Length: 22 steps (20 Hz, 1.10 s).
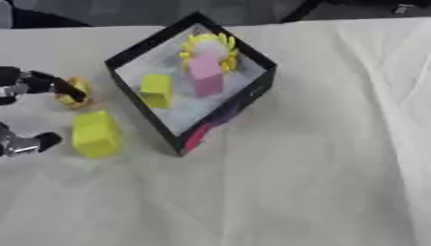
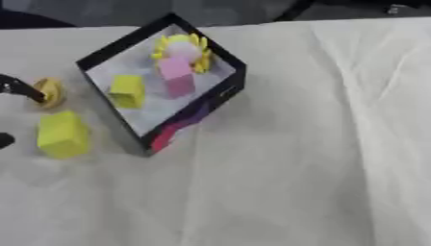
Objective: Pick up objects on the table and place them in the box.
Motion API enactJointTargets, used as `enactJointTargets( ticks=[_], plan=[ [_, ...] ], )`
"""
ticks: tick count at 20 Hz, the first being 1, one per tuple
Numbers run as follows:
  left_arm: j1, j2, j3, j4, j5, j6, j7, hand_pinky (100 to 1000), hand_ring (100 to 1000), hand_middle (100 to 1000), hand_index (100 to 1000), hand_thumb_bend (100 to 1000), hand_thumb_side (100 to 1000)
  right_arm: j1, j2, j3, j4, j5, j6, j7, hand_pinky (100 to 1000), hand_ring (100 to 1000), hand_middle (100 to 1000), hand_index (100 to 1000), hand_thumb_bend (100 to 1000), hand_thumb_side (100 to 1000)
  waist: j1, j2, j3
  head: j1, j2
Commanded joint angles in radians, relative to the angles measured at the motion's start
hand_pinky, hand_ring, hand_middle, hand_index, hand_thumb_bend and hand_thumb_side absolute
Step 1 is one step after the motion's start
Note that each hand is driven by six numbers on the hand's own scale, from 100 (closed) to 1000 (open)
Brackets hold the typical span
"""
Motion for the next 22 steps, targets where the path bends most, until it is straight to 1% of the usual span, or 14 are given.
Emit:
enactJointTargets(
  ticks=[1, 2, 4, 5, 9, 10, 12, 14, 15, 16, 19, 20, 22],
  plan=[
    [-0.021, 0.016, -0.003, -0.013, -0.031, 0.037, 0.018, 966, 942, 840, 969, 294, 529, -0.014, -0.020, -0.006, -0.004, 0.004, 0.002, -0.003, 968, 736, 646, 815, 100, 538, 0.012, -0.020, 0.000, 0.004, -0.011],
    [-0.025, 0.014, -0.008, -0.012, -0.051, 0.049, 0.025, 966, 943, 841, 967, 313, 516, -0.014, -0.019, -0.006, -0.004, 0.004, 0.003, -0.003, 968, 736, 646, 815, 100, 538, 0.012, -0.020, -0.001, 0.007, -0.011],
    [-0.029, 0.008, -0.017, -0.006, -0.095, 0.066, 0.042, 965, 943, 842, 959, 348, 556, -0.014, -0.019, -0.006, -0.004, 0.004, 0.003, -0.003, 968, 736, 645, 815, 100, 538, 0.011, -0.020, -0.003, 0.013, -0.011],
    [-0.030, 0.005, -0.021, -0.001, -0.115, 0.070, 0.050, 966, 945, 844, 954, 364, 551, -0.014, -0.018, -0.006, -0.003, 0.004, 0.003, -0.003, 968, 736, 645, 815, 100, 538, 0.011, -0.019, -0.004, 0.017, -0.011],
    [-0.034, -0.008, -0.038, 0.023, -0.185, 0.066, 0.073, 971, 951, 852, 944, 425, 536, -0.013, -0.016, -0.007, -0.002, 0.006, 0.006, -0.003, 968, 736, 643, 814, 100, 539, 0.013, -0.018, -0.006, 0.025, -0.010],
    [-0.038, -0.012, -0.042, 0.031, -0.201, 0.063, 0.078, 972, 951, 852, 945, 428, 535, -0.014, -0.015, -0.007, -0.001, 0.006, 0.007, -0.002, 968, 735, 643, 814, 100, 540, 0.013, -0.018, -0.006, 0.026, -0.009],
    [-0.045, -0.022, -0.048, 0.052, -0.232, 0.054, 0.088, 975, 955, 856, 953, 456, 514, -0.016, -0.014, -0.005, -0.002, 0.005, 0.008, 0.000, 968, 735, 643, 814, 100, 539, 0.013, -0.018, -0.008, 0.029, -0.009],
    [-0.050, -0.033, -0.054, 0.074, -0.257, 0.039, 0.093, 977, 957, 858, 956, 472, 433, -0.017, -0.013, -0.005, -0.002, 0.005, 0.009, 0.001, 968, 734, 643, 813, 100, 539, 0.013, -0.017, -0.009, 0.032, -0.007],
    [-0.053, -0.037, -0.056, 0.084, -0.266, 0.032, 0.092, 979, 958, 859, 957, 485, 344, -0.017, -0.013, -0.005, -0.002, 0.005, 0.009, 0.001, 968, 733, 643, 813, 100, 540, 0.013, -0.017, -0.010, 0.033, -0.007],
    [-0.056, -0.042, -0.059, 0.093, -0.274, 0.024, 0.090, 980, 959, 860, 958, 495, 309, -0.017, -0.012, -0.005, -0.001, 0.005, 0.010, 0.001, 968, 733, 643, 813, 100, 540, 0.013, -0.016, -0.010, 0.034, -0.006],
    [-0.068, -0.057, -0.062, 0.119, -0.297, 0.010, 0.089, 981, 961, 863, 961, 503, 291, -0.018, -0.010, -0.004, -0.001, 0.006, 0.012, 0.003, 968, 732, 642, 813, 100, 541, 0.012, -0.014, -0.012, 0.038, -0.004],
    [-0.072, -0.062, -0.062, 0.129, -0.305, 0.009, 0.091, 981, 961, 863, 961, 516, 298, -0.018, -0.010, -0.004, -0.001, 0.007, 0.012, 0.004, 968, 732, 642, 813, 100, 541, 0.012, -0.013, -0.012, 0.039, -0.004],
    [-0.079, -0.072, -0.066, 0.147, -0.319, 0.006, 0.094, 982, 962, 865, 962, 515, 314, -0.019, -0.009, -0.004, 0.000, 0.007, 0.013, 0.005, 968, 731, 642, 813, 100, 541, 0.013, -0.012, -0.014, 0.042, -0.003]
  ],
)
